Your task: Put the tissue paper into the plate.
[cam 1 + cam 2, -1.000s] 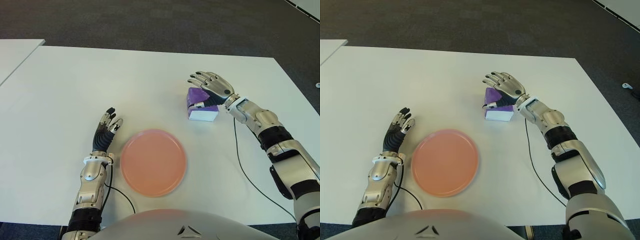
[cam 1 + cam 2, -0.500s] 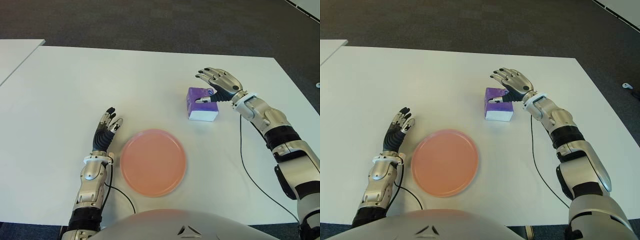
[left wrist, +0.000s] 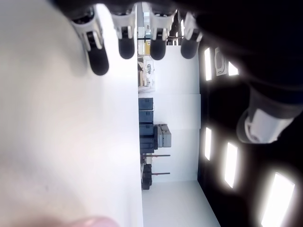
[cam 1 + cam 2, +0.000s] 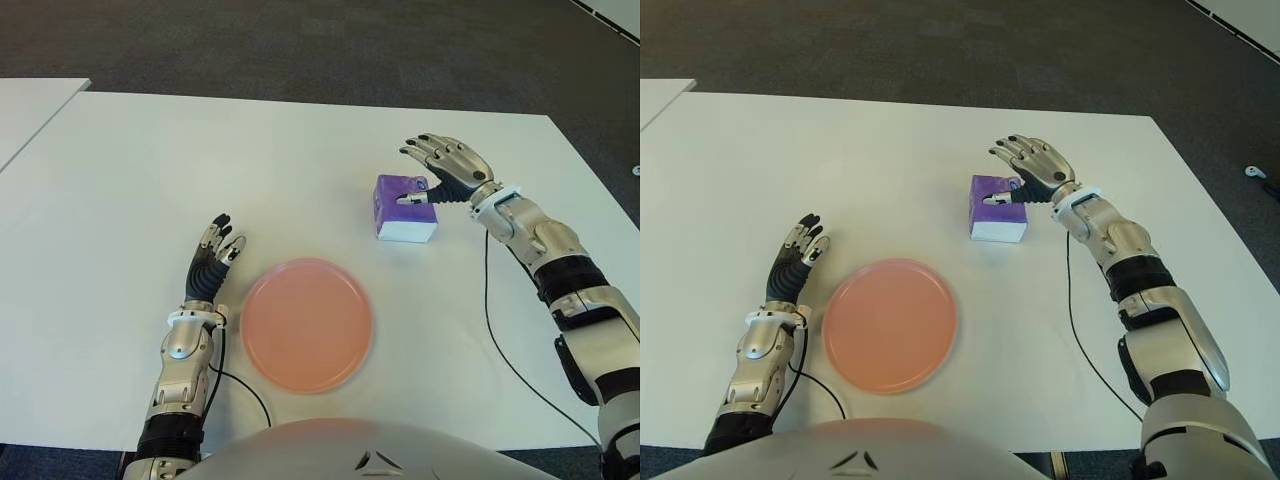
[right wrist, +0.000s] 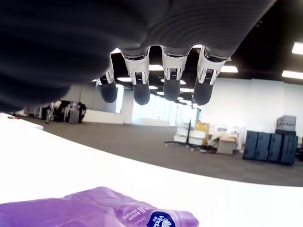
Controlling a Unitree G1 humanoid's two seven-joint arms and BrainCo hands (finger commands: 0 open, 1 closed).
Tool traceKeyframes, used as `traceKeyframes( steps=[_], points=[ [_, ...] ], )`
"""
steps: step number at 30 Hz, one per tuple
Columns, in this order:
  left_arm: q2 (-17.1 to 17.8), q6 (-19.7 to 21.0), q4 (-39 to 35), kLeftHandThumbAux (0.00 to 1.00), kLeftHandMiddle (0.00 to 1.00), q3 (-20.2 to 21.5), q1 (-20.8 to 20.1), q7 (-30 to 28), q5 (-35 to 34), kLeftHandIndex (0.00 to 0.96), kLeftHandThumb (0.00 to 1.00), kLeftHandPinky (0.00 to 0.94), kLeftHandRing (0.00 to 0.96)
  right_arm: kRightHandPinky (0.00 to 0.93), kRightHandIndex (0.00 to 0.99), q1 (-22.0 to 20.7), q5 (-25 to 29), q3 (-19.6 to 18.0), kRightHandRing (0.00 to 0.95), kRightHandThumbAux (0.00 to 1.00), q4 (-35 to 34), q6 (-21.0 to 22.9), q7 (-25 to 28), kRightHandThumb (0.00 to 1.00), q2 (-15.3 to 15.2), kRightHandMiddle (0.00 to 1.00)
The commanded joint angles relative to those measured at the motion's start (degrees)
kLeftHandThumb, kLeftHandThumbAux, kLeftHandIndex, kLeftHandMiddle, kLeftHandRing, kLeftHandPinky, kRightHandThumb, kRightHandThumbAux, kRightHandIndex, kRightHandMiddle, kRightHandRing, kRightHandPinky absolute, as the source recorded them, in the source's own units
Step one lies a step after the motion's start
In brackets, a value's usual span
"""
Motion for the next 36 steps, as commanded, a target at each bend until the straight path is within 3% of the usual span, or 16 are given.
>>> traceKeyframes(
  steps=[1, 16, 28, 36],
  points=[
    [0.3, 1.6, 2.2, 0.503, 0.0, 0.2, 0.8, -0.2, -0.1, 0.0, 0.0, 0.0, 0.0, 0.0, 0.0, 1.8, 0.5, -0.2, 0.0, 0.128, -0.3, 0.1, 0.5, 0.407, -0.6, 0.0],
    [0.3, 1.0, 2.6, 0.499, 0.0, 0.2, 0.6, -0.5, -0.3, 0.0, 0.0, 0.0, 0.0, 0.0, 0.0, -0.1, -2.8, 4.1, 0.0, 0.138, 6.4, -0.6, -1.8, 0.408, 1.9, 0.0],
    [0.5, 0.8, 3.1, 0.501, 0.0, 0.3, 0.6, -0.3, -0.1, 0.0, 0.0, 0.0, 0.0, 0.0, 0.0, -2.7, -6.3, 8.6, 0.0, 0.159, 12.2, -1.4, -7.3, 0.396, 4.0, 0.0],
    [0.5, 0.3, 2.9, 0.504, 0.0, 0.3, 1.0, -0.2, 0.1, 0.0, 0.0, 0.0, 0.0, 0.0, 0.0, -3.7, -7.0, 11.2, 0.0, 0.15, 17.8, 0.0, -10.0, 0.379, 7.4, 0.0]
  ],
)
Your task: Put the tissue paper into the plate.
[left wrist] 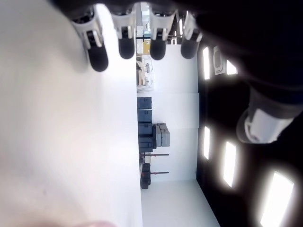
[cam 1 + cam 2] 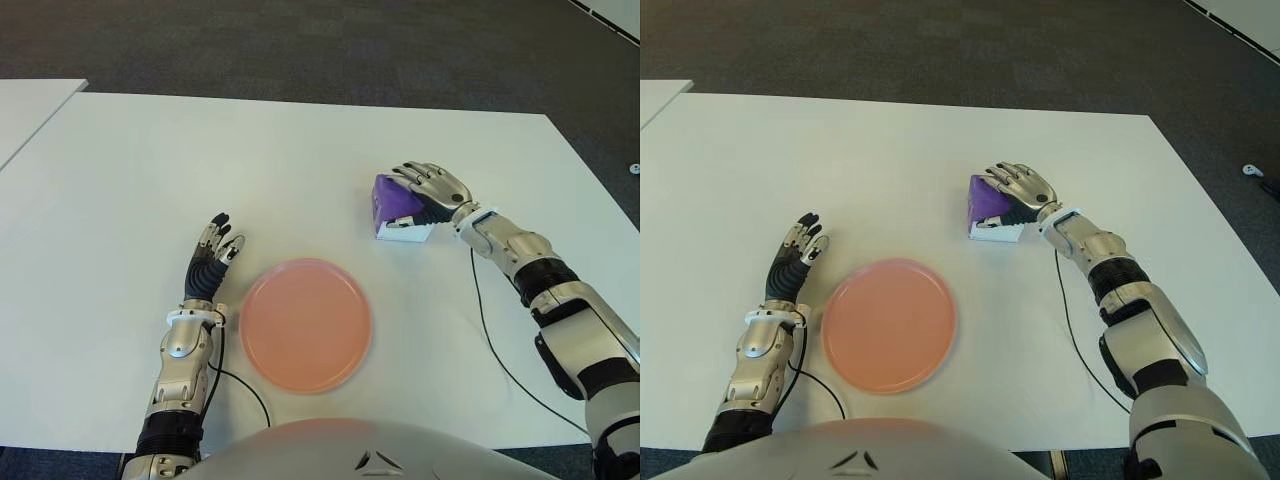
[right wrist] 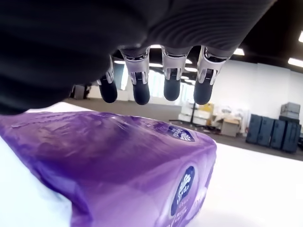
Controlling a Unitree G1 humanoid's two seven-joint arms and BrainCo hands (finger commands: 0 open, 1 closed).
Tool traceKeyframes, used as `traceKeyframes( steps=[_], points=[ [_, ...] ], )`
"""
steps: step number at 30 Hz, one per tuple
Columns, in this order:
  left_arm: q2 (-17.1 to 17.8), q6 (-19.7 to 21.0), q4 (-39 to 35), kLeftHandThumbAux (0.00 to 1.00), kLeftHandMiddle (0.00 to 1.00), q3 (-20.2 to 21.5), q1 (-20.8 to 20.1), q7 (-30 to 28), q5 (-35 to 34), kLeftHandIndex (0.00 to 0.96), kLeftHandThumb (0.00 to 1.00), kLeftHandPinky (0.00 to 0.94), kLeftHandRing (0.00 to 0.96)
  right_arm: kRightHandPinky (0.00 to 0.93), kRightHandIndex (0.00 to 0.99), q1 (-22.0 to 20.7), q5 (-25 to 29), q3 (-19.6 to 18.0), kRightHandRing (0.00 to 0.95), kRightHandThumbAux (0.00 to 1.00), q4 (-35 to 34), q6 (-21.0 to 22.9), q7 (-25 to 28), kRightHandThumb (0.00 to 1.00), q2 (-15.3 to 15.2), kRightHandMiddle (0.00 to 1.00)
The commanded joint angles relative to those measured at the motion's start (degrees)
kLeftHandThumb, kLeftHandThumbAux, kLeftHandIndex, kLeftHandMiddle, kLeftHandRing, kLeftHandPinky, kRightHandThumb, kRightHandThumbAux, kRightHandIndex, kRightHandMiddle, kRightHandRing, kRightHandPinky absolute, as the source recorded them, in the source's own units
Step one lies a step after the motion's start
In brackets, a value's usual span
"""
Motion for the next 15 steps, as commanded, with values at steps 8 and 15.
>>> traceKeyframes(
  steps=[8, 15],
  points=[
    [0.1, 1.4, 1.5, 0.507, 0.0, -0.1, 1.7, -0.1, 0.2, 0.0, 0.0, 0.0, 0.0, 0.0, 0.0, -1.6, -2.5, 4.8, 0.0, 0.127, 7.2, 1.2, -3.7, 0.363, 3.6, 0.0],
    [-0.1, 1.9, 1.0, 0.515, 0.0, -0.1, 1.9, -0.1, -0.2, 0.0, 0.0, 0.0, 0.0, 0.0, 0.0, -2.2, -2.5, 6.5, 0.0, 0.128, 9.3, 0.9, -5.4, 0.367, 4.0, 0.0]
  ],
)
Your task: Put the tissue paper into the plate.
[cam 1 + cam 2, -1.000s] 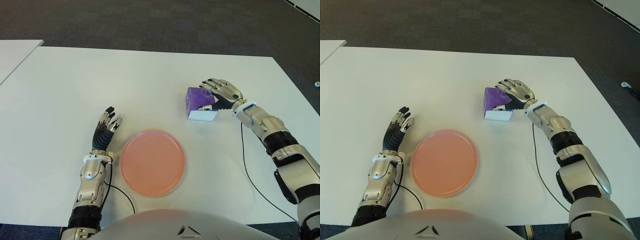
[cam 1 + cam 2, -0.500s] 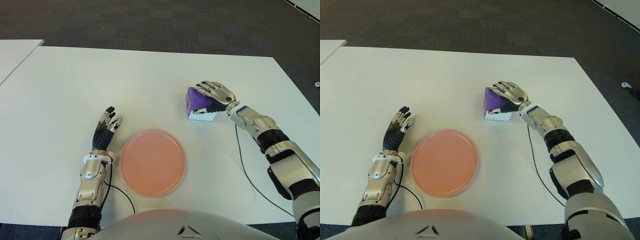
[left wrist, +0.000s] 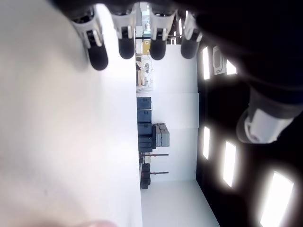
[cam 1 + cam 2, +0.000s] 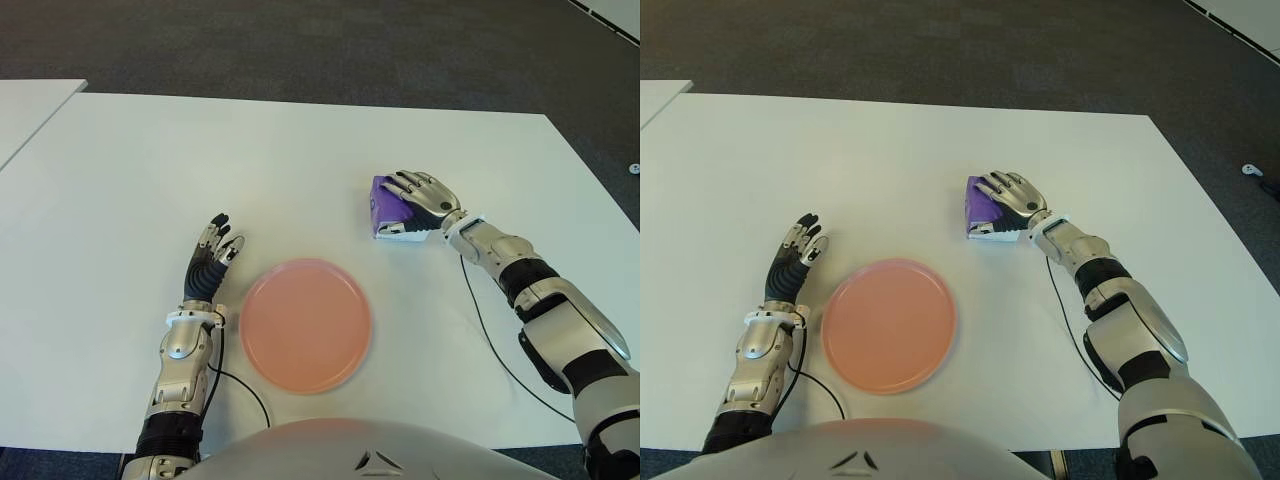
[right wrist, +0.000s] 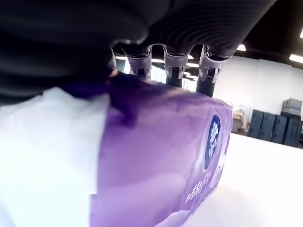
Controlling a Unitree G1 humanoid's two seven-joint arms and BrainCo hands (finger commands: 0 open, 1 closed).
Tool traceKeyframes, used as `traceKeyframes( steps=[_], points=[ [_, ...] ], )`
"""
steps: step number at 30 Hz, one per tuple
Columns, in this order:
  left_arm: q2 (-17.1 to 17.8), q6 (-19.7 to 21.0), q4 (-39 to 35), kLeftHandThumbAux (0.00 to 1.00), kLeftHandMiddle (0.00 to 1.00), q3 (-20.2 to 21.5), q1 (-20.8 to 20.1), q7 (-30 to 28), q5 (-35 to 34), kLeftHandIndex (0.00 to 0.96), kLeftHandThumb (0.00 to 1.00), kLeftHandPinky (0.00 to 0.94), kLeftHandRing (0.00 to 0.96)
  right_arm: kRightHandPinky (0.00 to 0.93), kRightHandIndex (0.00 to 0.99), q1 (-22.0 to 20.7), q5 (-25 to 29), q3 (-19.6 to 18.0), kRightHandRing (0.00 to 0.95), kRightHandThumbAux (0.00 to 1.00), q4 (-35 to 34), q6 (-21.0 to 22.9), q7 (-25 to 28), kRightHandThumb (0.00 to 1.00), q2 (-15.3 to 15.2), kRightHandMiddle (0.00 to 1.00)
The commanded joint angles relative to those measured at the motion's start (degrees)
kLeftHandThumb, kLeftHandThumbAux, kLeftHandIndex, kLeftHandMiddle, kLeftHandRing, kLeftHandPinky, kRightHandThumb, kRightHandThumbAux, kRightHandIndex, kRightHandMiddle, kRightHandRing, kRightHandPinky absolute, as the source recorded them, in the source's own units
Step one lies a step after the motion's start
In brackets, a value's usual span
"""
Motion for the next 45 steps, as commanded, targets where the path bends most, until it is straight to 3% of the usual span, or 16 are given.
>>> traceKeyframes(
  steps=[1, 30, 45],
  points=[
    [-0.2, 2.3, 1.0, 0.516, 0.0, -0.1, 1.7, -0.1, -0.2, 0.0, 0.0, 0.0, 0.0, 0.0, 0.0, 0.0, -0.8, 1.7, 0.0, 0.129, 2.0, -0.3, -0.2, 0.367, 0.8, 0.0],
    [0.0, 2.3, 0.5, 0.507, 0.0, 0.2, 2.1, 0.4, 0.2, 0.0, 0.0, 0.0, 0.0, 0.0, 0.0, 1.8, -0.4, 5.8, 0.0, 0.142, 8.8, -0.9, -2.6, 0.352, 3.0, 0.0],
    [0.0, 2.5, 0.1, 0.511, 0.0, 0.2, 2.3, 0.1, 0.0, 0.0, 0.0, 0.0, 0.0, 0.0, 0.0, 5.6, -0.8, 8.8, 0.0, 0.203, 13.3, 2.3, -2.8, 0.399, 6.9, 0.0]
  ],
)
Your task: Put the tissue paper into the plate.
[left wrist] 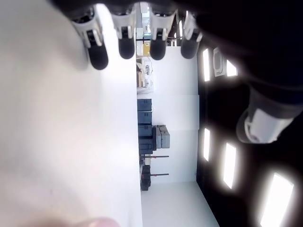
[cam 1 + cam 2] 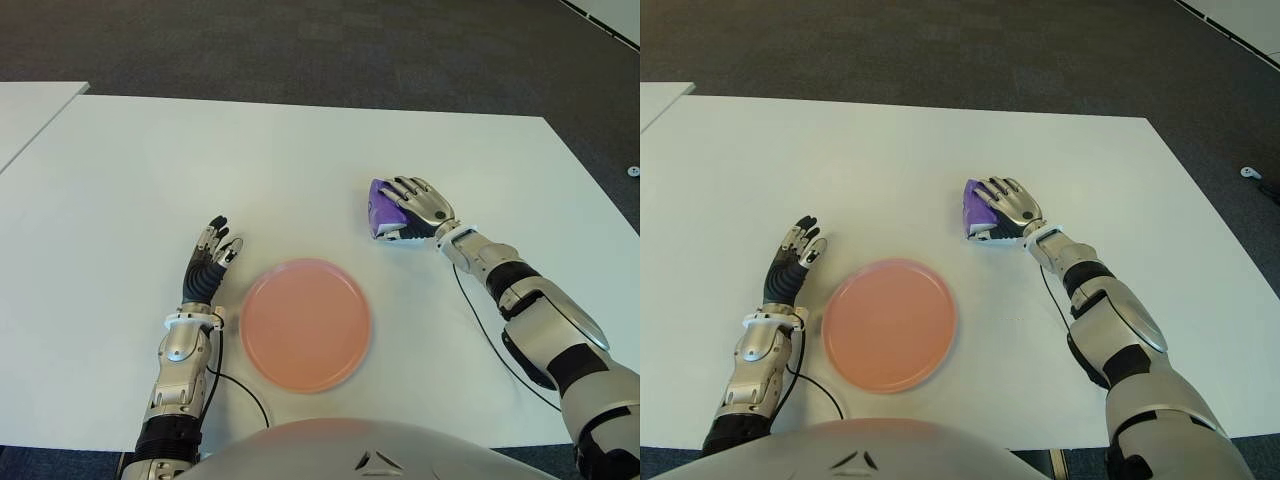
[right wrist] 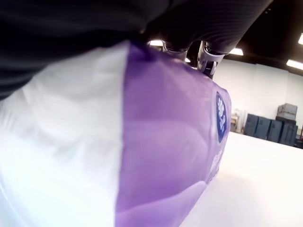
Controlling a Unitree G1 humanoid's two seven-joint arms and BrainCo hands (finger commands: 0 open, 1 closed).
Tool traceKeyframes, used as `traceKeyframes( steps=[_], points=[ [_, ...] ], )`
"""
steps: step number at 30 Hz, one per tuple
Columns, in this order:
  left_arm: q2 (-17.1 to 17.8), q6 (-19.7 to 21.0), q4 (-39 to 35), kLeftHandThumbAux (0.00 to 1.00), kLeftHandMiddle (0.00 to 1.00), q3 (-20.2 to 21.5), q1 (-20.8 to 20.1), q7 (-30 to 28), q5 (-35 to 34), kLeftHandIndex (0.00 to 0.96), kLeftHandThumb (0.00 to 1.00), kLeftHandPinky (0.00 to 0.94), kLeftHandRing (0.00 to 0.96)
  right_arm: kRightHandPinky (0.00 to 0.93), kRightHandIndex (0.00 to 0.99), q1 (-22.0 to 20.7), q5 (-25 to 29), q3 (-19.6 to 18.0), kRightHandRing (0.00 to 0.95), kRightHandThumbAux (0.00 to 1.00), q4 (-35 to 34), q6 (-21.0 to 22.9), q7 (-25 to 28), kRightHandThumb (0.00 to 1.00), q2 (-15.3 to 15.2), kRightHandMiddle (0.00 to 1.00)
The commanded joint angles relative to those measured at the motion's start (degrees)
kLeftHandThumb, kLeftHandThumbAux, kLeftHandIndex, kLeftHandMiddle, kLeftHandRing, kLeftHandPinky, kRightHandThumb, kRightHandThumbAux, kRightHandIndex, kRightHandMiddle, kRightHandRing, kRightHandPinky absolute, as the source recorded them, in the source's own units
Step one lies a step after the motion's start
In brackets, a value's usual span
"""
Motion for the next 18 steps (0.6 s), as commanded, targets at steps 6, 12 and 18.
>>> traceKeyframes(
  steps=[6, 12, 18],
  points=[
    [0.3, 1.6, 0.9, 0.516, 0.0, 0.1, 1.4, -0.2, -0.1, 0.0, 0.0, 0.0, 0.0, 0.0, 0.0, 6.3, -1.8, 3.9, 0.0, 0.232, 3.4, 0.3, 2.8, 0.41, 2.6, 0.0],
    [0.3, 2.2, 0.7, 0.517, 0.0, 0.1, 1.4, 0.1, 0.1, 0.0, 0.0, 0.0, 0.0, 0.0, 0.0, 6.5, -2.5, 5.1, 0.0, 0.253, 3.4, 1.1, 1.1, 0.426, 2.8, 0.0],
    [0.2, 2.4, 0.5, 0.518, 0.0, 0.1, 1.5, 0.2, 0.1, 0.0, 0.0, 0.0, 0.0, 0.0, 0.0, 6.3, -2.9, 6.4, 0.0, 0.261, 3.5, 2.0, 0.0, 0.441, 2.9, 0.0]
  ],
)
